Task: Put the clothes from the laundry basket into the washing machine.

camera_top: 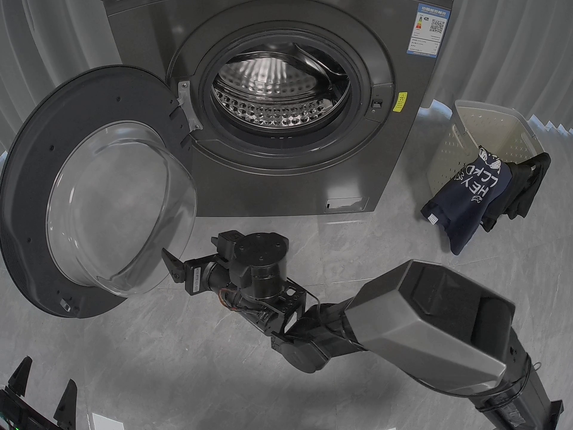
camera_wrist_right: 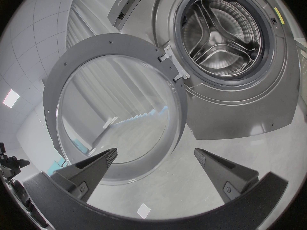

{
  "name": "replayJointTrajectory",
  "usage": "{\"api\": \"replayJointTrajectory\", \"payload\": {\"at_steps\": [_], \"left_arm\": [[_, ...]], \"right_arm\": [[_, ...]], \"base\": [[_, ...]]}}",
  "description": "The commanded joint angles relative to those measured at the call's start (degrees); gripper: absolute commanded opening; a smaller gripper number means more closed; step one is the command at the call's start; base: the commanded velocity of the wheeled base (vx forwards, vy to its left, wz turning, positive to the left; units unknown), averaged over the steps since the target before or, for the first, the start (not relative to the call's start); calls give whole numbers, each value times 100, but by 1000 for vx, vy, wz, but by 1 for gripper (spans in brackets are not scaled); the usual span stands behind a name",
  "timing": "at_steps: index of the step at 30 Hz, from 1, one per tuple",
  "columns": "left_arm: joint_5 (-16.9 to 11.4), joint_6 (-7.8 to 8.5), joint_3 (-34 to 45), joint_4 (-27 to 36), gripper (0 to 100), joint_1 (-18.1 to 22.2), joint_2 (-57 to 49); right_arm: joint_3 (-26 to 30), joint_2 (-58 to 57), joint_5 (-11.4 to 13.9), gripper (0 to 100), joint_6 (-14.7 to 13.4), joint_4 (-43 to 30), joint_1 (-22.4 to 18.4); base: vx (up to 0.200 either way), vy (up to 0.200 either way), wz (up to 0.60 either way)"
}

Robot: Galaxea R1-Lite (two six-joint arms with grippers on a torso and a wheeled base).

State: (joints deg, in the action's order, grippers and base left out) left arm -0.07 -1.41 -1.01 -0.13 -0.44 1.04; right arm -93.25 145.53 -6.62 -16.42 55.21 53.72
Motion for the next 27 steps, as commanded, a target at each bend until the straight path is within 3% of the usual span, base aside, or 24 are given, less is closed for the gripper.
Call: {"api": "replayJointTrajectory", "payload": {"at_steps": [1,8,11,14,21,23,27], "left_arm": [[-1,-8,92,-4,100,0,-86],[-1,-8,92,-4,100,0,-86],[7,-8,92,-4,100,0,-86],[7,10,92,-4,100,9,-86],[-1,54,101,-4,100,9,-86],[-1,54,101,-4,100,9,-86],[-1,54,101,-4,100,9,-86]], "right_arm": [[-844,573,-41,100,-1,-292,103],[-1266,573,-191,100,-19,-441,68],[-1117,467,-217,100,-28,-406,33],[-607,19,-287,100,-19,-344,-90],[1995,-2319,-278,100,51,-177,-609],[3401,-3417,-226,100,69,-177,-828],[5343,-5087,-85,100,376,78,-1391]], "base": [[0,0,0],[0,0,0],[0,0,0],[0,0,0],[0,0,0],[0,0,0],[0,0,0]]}}
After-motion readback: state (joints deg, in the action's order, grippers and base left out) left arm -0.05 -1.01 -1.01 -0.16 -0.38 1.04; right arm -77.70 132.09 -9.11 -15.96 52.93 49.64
